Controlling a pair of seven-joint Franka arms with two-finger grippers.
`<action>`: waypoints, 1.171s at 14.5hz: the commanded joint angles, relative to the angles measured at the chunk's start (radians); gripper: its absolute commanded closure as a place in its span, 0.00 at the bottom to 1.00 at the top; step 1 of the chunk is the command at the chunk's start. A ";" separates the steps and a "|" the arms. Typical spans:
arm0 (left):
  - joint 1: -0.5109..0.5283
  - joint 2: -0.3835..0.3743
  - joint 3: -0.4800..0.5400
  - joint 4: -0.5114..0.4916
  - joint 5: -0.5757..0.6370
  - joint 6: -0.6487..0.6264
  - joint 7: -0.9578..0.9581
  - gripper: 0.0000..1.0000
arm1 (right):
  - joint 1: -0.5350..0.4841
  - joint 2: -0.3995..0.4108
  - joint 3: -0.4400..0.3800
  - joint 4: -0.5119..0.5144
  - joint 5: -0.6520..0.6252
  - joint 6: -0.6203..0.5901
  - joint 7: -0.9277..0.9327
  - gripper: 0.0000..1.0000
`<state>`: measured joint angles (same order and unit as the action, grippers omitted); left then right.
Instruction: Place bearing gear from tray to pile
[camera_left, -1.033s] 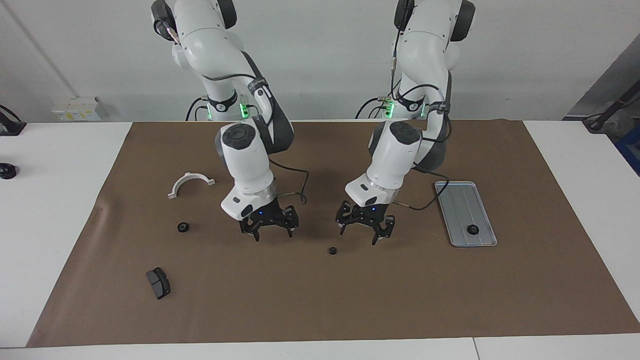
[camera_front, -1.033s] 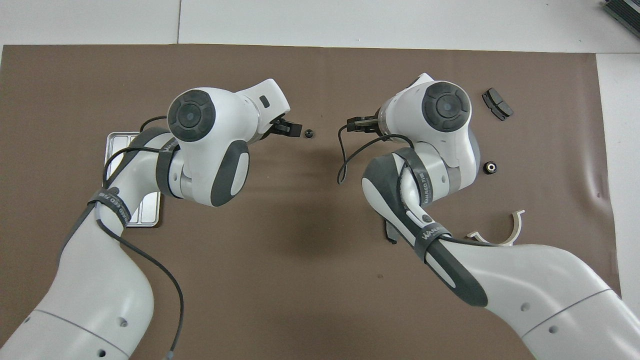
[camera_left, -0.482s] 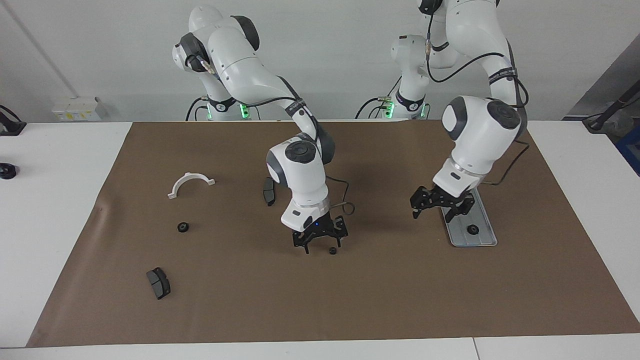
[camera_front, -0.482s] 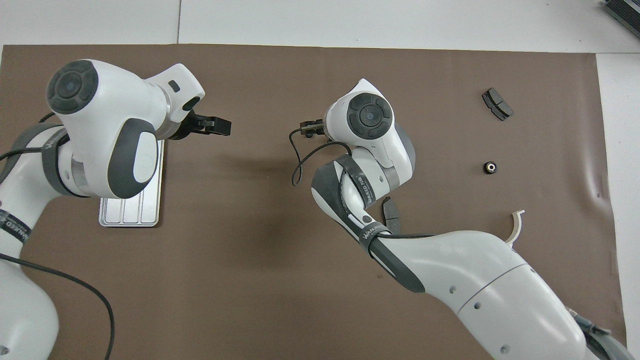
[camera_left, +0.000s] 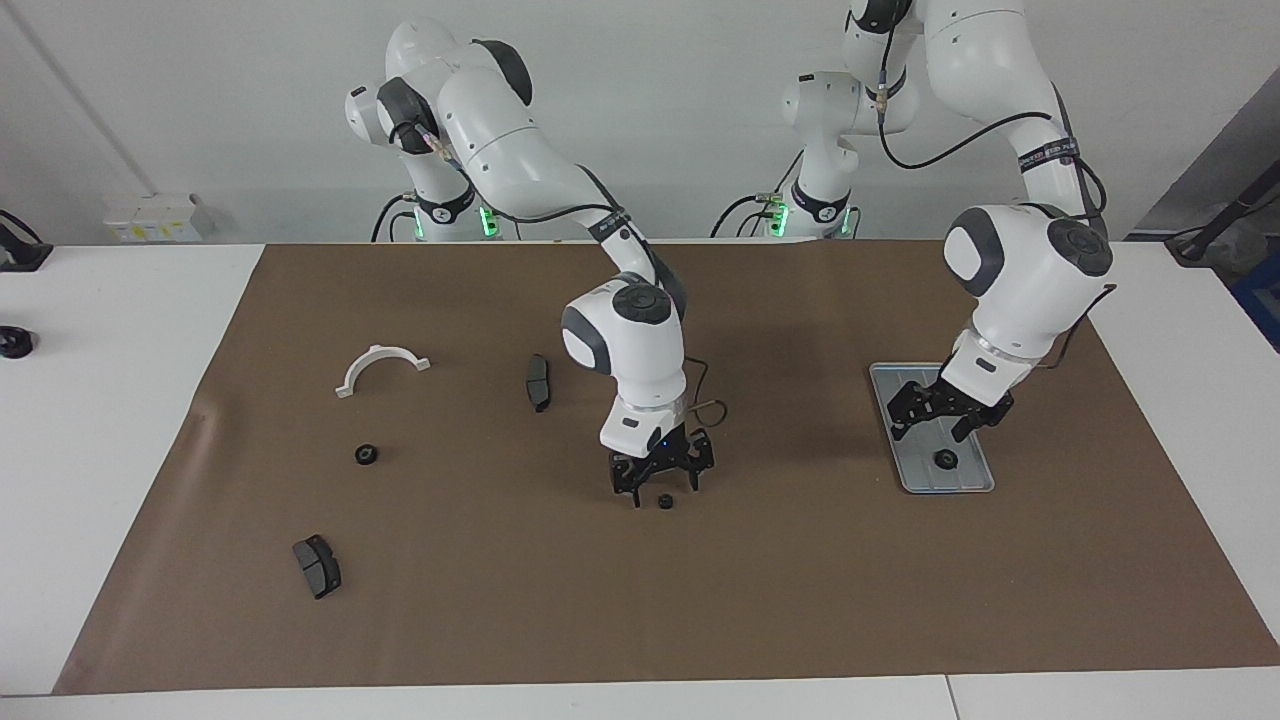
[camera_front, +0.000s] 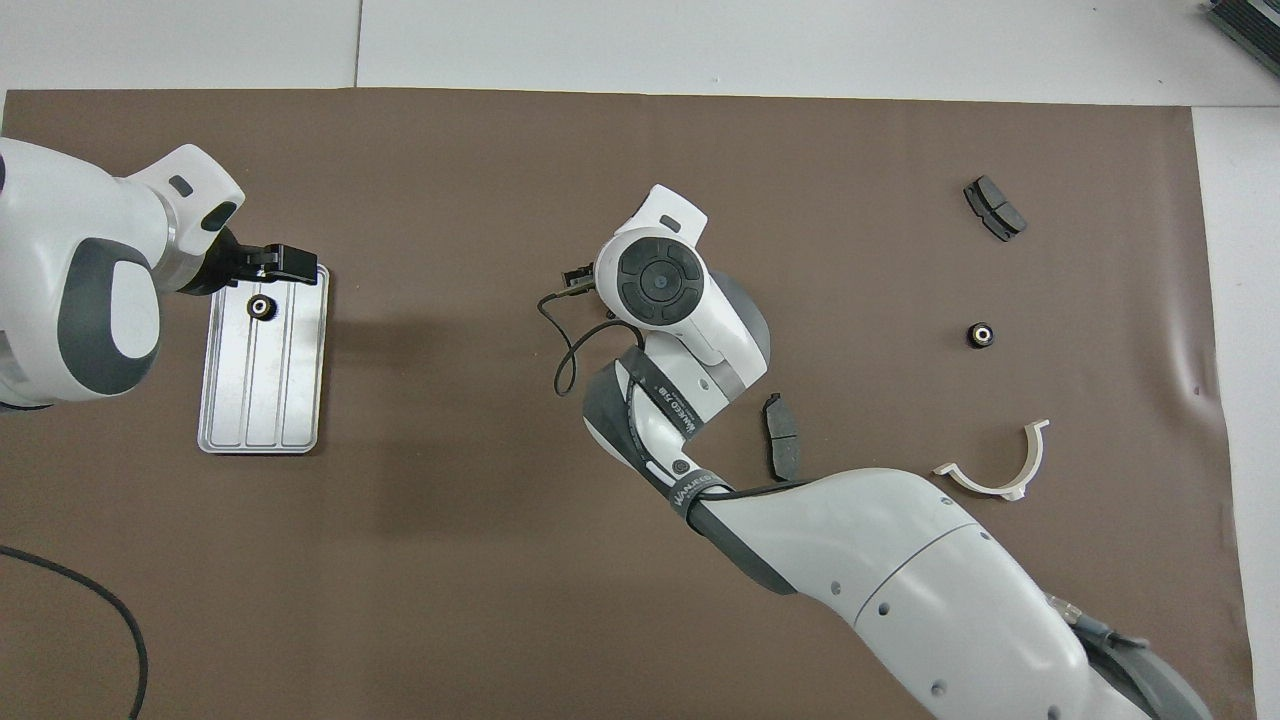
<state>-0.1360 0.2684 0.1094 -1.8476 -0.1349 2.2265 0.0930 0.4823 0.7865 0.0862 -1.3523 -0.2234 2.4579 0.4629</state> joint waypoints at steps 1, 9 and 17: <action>0.010 -0.034 0.021 -0.088 0.024 0.093 0.004 0.00 | -0.001 0.027 0.001 0.030 -0.028 0.018 0.022 0.58; 0.041 0.044 0.026 -0.150 0.024 0.291 0.002 0.00 | 0.007 0.054 -0.002 0.050 -0.045 0.030 0.053 1.00; 0.042 0.083 0.027 -0.163 0.031 0.318 0.004 0.04 | -0.115 -0.149 0.001 -0.026 -0.025 -0.146 0.037 1.00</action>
<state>-0.0982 0.3568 0.1358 -1.9871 -0.1271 2.5280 0.0930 0.4380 0.7411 0.0680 -1.3045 -0.2387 2.3661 0.4791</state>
